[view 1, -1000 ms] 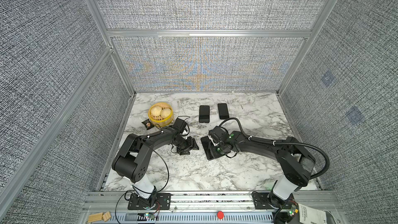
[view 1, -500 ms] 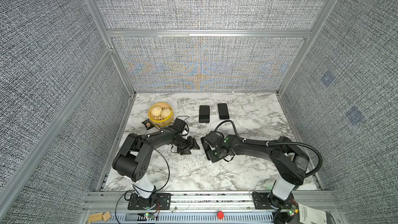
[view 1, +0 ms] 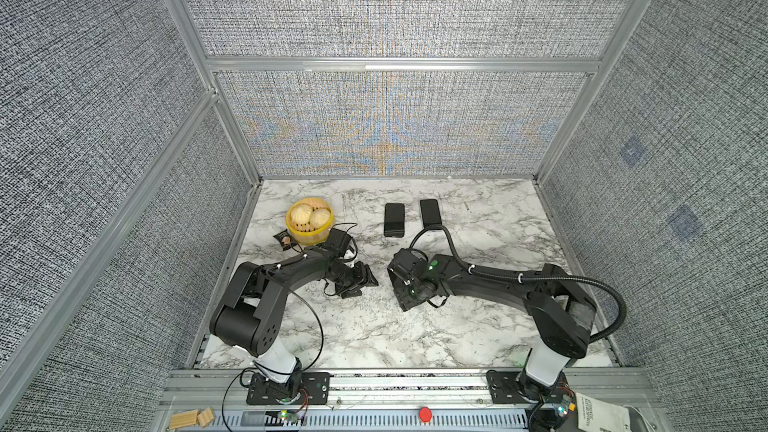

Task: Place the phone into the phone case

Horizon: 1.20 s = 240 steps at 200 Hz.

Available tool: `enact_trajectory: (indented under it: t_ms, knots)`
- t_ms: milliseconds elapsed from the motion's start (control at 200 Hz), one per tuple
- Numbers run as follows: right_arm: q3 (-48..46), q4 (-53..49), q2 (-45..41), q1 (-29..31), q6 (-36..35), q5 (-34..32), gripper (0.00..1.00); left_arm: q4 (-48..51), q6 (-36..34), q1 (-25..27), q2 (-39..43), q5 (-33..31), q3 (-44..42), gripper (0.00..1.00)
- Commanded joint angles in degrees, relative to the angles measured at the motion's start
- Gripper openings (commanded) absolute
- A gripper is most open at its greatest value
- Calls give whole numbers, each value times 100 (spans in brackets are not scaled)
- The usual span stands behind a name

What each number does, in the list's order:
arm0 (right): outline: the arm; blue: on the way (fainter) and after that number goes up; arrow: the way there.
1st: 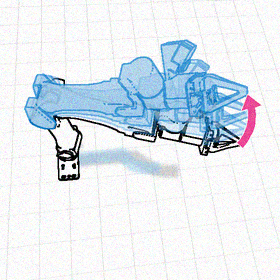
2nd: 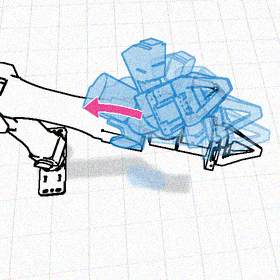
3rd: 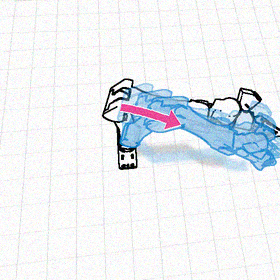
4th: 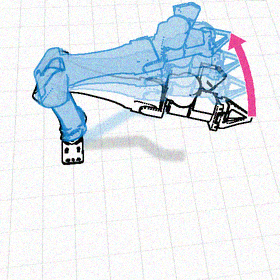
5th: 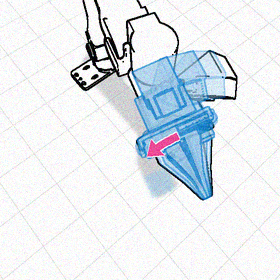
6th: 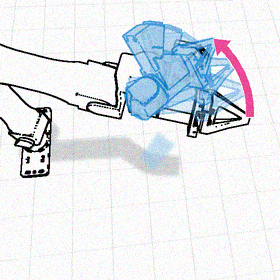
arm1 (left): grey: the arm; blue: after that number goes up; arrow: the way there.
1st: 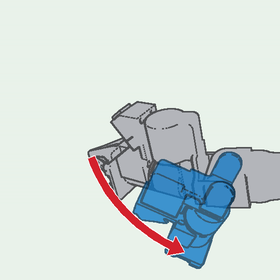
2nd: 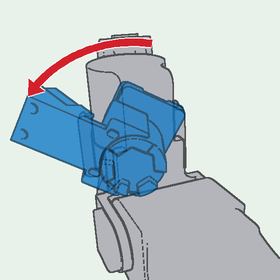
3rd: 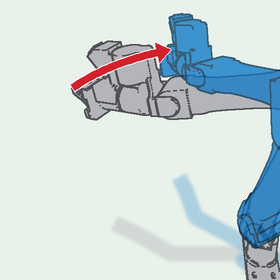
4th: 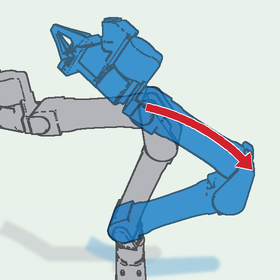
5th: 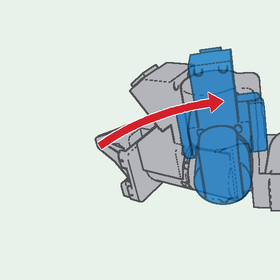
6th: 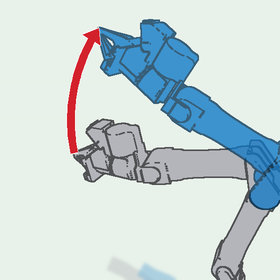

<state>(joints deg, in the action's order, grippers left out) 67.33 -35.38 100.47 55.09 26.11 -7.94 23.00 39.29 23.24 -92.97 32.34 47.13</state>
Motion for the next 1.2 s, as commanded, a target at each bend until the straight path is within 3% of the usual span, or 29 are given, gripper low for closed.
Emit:
enact_trajectory:
  t_ms: [0,125,475,760,985,1195]
  knots:
    - [118,2,93,-59,-33,-183,84,125,-18,-63,157,-183,-61,68]
    - [359,96,355,-163,-83,-78,99,186,-26,-119,265,-241,-112,78]
    - [576,338,1065,-424,-36,109,99,193,-44,-154,347,-228,-160,85]
    - [597,169,1121,-583,9,-59,77,249,-92,-162,332,-204,-95,85]
    - [490,-6,507,-906,-130,-139,70,446,-234,-154,289,-234,221,85]
    - [707,-229,36,-1978,-841,-134,68,419,-273,-154,136,-208,833,85]
